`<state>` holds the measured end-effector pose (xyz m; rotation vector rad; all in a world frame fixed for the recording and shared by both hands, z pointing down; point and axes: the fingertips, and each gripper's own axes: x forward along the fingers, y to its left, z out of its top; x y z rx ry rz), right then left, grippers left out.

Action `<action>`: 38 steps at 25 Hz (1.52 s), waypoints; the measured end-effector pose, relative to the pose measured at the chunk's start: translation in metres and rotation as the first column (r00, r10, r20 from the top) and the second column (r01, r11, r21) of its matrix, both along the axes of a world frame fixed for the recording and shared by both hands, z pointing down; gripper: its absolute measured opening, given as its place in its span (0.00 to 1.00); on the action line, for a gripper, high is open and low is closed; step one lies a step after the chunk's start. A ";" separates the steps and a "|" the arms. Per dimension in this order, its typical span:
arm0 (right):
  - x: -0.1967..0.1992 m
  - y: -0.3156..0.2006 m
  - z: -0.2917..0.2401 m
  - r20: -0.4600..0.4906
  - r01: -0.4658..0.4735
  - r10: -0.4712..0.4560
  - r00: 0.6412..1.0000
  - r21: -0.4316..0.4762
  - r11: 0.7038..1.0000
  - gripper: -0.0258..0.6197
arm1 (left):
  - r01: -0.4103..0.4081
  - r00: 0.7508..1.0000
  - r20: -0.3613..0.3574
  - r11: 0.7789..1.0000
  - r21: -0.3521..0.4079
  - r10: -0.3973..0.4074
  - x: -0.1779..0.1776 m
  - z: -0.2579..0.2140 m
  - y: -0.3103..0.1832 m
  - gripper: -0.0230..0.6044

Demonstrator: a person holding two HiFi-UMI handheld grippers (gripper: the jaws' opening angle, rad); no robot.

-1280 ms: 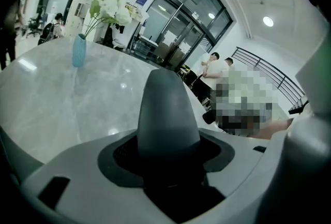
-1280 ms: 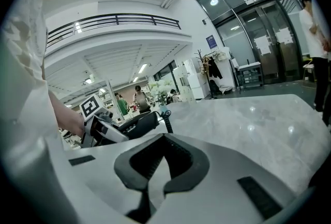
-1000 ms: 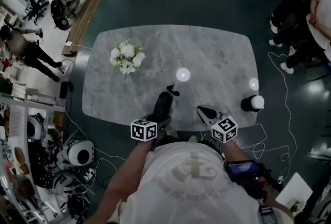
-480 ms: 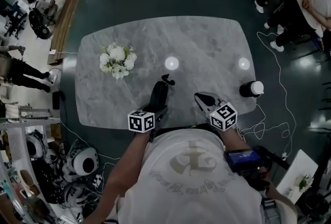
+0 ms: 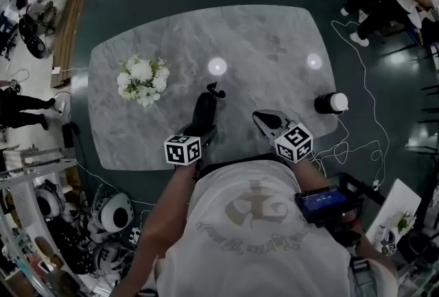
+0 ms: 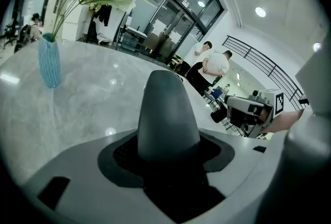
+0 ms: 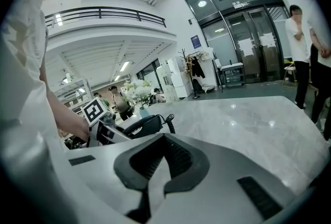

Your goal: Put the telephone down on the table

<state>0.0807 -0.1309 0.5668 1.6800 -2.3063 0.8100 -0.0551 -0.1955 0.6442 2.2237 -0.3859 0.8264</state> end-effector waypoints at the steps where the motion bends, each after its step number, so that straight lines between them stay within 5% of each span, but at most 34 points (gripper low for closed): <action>1: 0.003 -0.001 0.001 0.002 -0.001 0.001 1.000 -0.003 1.000 0.06 | 0.000 1.000 0.003 1.000 0.002 0.000 0.004 0.001 -0.003 0.48; 19: 0.042 -0.033 0.024 0.067 0.050 -0.048 0.997 -0.017 0.999 0.06 | 0.023 0.999 0.041 0.995 0.095 -0.027 0.081 -0.001 -0.053 0.48; 38: 0.016 -0.030 0.026 0.115 0.093 -0.089 0.989 -0.036 0.995 0.06 | -0.049 0.969 0.248 0.989 0.141 0.013 0.043 0.042 -0.018 0.48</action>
